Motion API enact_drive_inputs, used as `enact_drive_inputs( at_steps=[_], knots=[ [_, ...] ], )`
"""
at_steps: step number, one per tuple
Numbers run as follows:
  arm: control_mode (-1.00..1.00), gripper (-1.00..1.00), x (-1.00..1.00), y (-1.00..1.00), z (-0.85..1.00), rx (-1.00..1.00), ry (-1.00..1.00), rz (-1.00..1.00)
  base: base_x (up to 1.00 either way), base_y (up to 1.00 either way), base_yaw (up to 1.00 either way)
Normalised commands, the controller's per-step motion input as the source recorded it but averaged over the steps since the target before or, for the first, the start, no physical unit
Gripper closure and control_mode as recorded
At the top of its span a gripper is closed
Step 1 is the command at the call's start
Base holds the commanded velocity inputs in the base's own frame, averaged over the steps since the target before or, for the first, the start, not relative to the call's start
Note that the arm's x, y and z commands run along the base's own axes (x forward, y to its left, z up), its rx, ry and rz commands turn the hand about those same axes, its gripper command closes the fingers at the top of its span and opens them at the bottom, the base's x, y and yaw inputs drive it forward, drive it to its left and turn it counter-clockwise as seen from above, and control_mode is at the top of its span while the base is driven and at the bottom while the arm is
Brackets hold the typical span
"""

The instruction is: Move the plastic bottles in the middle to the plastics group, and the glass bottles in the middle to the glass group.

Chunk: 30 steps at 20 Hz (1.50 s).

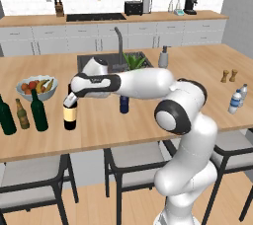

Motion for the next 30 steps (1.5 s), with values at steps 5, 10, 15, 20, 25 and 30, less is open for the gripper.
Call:
enact_drive_inputs(
  at_steps=[5,10,15,20,25,30],
  knots=[
    [-1.0,1.0,0.14,0.17,0.0,-0.04,0.09,0.0,0.0,0.0,0.0],
    [-1.0,1.0,0.12,0.03,0.0,0.0,0.0,0.0,0.0,0.0,0.0],
    [-1.0,1.0,0.18,0.12,0.0,0.0,-0.02,0.0,0.0,0.0,0.0],
    [-1.0,1.0,0.16,0.16,0.0,0.0,-0.08,0.0,0.0,0.0,0.0],
    [-1.0,1.0,0.23,0.17,0.0,0.0,-0.06,0.0,0.0,0.0,0.0],
    [-1.0,1.0,0.02,0.2,0.0,0.0,0.0,0.0,0.0,0.0,0.0]
  ],
)
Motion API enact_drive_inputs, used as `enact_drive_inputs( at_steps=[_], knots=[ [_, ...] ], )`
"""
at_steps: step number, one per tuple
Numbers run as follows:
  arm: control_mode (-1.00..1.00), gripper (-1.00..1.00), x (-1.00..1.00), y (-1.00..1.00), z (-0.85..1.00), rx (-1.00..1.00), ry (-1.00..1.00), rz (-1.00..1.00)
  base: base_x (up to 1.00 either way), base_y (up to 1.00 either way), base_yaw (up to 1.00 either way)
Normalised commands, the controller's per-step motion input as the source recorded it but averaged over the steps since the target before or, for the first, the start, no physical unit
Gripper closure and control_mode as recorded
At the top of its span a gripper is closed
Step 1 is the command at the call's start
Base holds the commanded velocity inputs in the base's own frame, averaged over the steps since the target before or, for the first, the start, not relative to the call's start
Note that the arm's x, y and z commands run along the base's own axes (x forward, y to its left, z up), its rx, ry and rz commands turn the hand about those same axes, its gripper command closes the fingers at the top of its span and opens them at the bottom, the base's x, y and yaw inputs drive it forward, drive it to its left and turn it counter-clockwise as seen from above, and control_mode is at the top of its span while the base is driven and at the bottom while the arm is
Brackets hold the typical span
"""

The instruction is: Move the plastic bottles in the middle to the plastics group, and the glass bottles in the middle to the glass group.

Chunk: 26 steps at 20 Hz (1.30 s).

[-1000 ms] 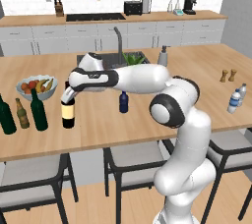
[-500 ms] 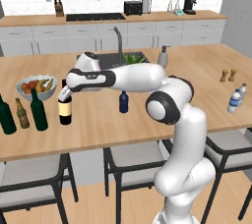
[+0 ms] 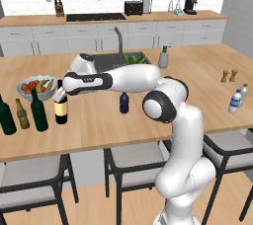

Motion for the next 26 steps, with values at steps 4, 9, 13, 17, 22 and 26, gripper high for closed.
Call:
enact_drive_inputs(
  at_steps=[4,9,13,17,22,26],
  knots=[
    [-1.0,1.0,0.0,0.04,-0.08,0.0,-0.01,0.0,0.0,0.0,0.0],
    [-1.0,1.0,0.01,0.0,-0.01,0.0,-0.05,0.0,0.0,0.0,0.0],
    [-1.0,1.0,0.0,0.0,0.0,0.0,-0.03,0.0,0.0,0.0,0.0],
    [-1.0,1.0,0.0,0.0,0.0,0.0,0.0,0.0,0.0,0.0,0.0],
    [-1.0,1.0,0.0,0.0,-0.17,0.0,0.0,0.0,0.0,0.0,0.0],
    [-1.0,1.0,0.0,0.0,-0.2,0.0,0.0,0.0,0.0,0.0,0.0]
  ],
)
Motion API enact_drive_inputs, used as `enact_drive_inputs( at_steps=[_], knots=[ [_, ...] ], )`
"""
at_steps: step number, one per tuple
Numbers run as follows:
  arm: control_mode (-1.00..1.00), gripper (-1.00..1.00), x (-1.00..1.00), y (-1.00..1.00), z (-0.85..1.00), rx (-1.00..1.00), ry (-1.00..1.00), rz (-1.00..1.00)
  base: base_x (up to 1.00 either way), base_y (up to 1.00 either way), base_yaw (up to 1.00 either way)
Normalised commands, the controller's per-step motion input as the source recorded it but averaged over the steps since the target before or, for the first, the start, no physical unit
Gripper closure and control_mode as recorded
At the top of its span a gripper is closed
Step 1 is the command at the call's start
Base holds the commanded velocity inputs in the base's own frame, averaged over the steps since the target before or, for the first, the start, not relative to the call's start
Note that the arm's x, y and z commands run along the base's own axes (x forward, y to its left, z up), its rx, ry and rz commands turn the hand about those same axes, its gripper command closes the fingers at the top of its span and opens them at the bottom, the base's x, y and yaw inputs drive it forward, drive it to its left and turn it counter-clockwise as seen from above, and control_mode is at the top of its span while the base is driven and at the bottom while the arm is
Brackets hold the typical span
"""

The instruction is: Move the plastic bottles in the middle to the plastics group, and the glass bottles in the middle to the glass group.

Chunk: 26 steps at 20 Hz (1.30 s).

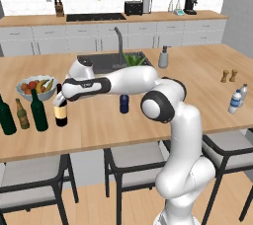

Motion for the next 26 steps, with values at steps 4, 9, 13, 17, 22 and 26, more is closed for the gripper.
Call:
enact_drive_inputs(
  at_steps=[4,9,13,17,22,26],
  knots=[
    [-1.0,1.0,0.0,0.0,-0.14,0.0,0.0,0.0,0.0,0.0,0.0],
    [-1.0,1.0,0.0,0.0,0.0,0.0,0.0,0.0,0.0,0.0,0.0],
    [-1.0,1.0,0.0,0.0,-0.01,-0.01,0.0,0.0,0.0,0.0,0.0],
    [-1.0,1.0,0.01,0.06,-0.01,-0.06,0.0,0.0,0.0,0.0,0.0],
    [-1.0,1.0,0.0,0.03,-0.07,-0.03,0.0,0.0,0.0,0.0,0.0],
    [-1.0,1.0,0.0,0.0,-0.08,0.0,-0.03,0.0,0.0,0.0,0.0]
  ],
)
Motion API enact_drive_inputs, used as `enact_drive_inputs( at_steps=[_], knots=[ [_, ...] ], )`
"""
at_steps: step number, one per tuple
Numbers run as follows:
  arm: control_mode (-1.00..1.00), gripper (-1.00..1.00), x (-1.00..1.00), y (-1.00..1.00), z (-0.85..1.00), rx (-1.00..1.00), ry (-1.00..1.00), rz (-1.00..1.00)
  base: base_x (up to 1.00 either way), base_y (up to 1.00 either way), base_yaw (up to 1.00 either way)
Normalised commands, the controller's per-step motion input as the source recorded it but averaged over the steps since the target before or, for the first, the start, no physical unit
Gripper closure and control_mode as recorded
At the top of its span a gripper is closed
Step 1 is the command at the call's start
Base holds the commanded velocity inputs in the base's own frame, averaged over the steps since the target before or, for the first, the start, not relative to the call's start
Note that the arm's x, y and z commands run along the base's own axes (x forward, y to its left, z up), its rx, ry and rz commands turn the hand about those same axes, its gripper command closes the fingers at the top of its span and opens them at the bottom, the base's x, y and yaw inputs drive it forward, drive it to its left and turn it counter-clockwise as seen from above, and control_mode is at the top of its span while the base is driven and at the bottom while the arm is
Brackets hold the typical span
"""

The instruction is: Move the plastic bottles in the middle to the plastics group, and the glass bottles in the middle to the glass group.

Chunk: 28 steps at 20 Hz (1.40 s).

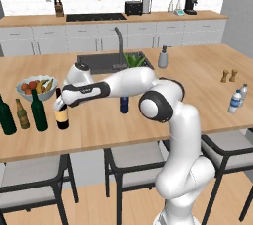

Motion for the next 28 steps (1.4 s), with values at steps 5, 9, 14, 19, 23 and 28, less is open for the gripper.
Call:
enact_drive_inputs(
  at_steps=[5,9,14,19,23,28],
  knots=[
    [-1.0,1.0,0.09,0.12,0.0,0.0,-0.03,0.0,0.0,0.0,0.0],
    [-1.0,1.0,0.22,0.16,0.0,0.0,-0.03,0.0,0.0,0.0,0.0],
    [-1.0,1.0,0.18,0.15,0.0,0.0,-0.01,0.0,0.0,0.0,0.0],
    [-1.0,1.0,0.0,0.04,-0.14,0.0,0.0,0.0,0.0,0.0,0.0],
    [-1.0,1.0,0.0,0.01,-0.31,0.0,0.0,0.0,0.0,0.0,0.0],
    [-1.0,1.0,0.0,0.0,-0.07,0.0,0.0,0.0,0.0,0.0,0.0]
  ],
)
